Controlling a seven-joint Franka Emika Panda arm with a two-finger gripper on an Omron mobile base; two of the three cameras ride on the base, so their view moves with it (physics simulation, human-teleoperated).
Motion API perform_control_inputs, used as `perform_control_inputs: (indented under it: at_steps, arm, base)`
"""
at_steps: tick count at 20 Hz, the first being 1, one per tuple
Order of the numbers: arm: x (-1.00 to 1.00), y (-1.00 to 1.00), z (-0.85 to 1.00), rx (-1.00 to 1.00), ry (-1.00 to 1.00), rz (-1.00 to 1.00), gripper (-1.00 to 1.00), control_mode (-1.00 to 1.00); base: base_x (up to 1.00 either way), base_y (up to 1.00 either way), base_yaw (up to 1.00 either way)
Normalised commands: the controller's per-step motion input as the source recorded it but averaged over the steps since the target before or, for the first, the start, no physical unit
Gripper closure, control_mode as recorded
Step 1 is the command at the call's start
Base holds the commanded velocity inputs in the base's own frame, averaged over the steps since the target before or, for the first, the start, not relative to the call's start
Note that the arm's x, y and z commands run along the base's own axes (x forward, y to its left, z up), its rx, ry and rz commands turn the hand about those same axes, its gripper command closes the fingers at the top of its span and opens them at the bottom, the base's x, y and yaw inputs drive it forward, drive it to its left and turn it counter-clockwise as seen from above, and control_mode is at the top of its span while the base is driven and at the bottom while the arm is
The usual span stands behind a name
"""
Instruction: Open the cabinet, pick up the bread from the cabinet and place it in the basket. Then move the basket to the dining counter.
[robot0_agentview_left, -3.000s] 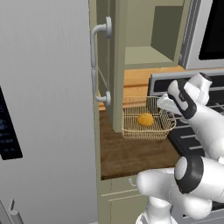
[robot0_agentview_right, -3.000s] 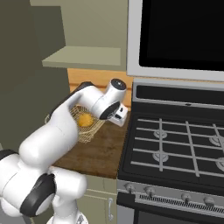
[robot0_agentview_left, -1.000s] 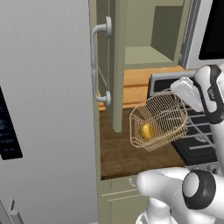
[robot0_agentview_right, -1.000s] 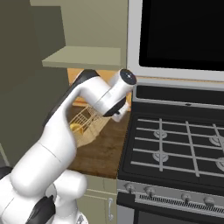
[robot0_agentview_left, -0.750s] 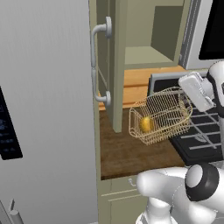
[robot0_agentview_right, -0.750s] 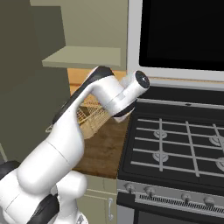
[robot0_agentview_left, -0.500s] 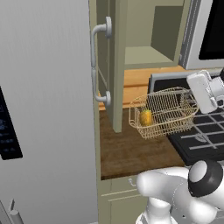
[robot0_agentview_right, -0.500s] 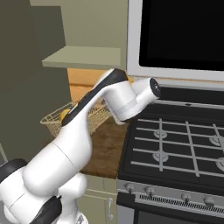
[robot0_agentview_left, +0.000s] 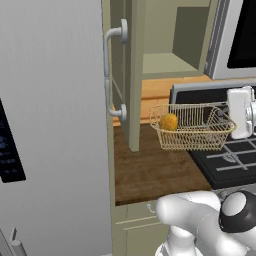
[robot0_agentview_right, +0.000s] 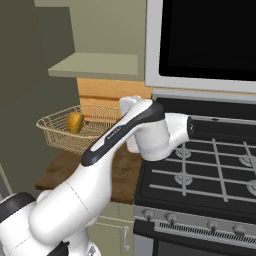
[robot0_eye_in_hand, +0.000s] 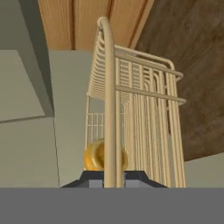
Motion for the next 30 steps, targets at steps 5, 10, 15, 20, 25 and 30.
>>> perform_control_inputs:
  at_steps: [5,10,15,20,25,30]
  arm:
    - [-0.04,0.0,-0.01,0.06,-0.09,-0.01,1.0,-1.0]
    - [0.01,0.02,0.0,0.0,-0.18,0.0,1.0,-1.0]
    - [0.05,0.05,0.0,0.0,-0.11,0.0,1.0,-1.0]
    - [0.0,0.02,0.03,0.0,0.0,0.0,1.0,-1.0]
    - [-0.01,0.0,0.0,0.0,0.0,0.0,1.0,-1.0]
    - [0.0,0.0,0.0,0.0,0.0,0.0,1.0,-1.0]
  base:
    - [0.0,0.0,0.0]
    - [0.0,0.0,0.0]
    - [0.0,0.0,0.0]
    - [0.0,0.0,0.0]
    - [0.0,0.0,0.0]
    - [0.0,0.0,0.0]
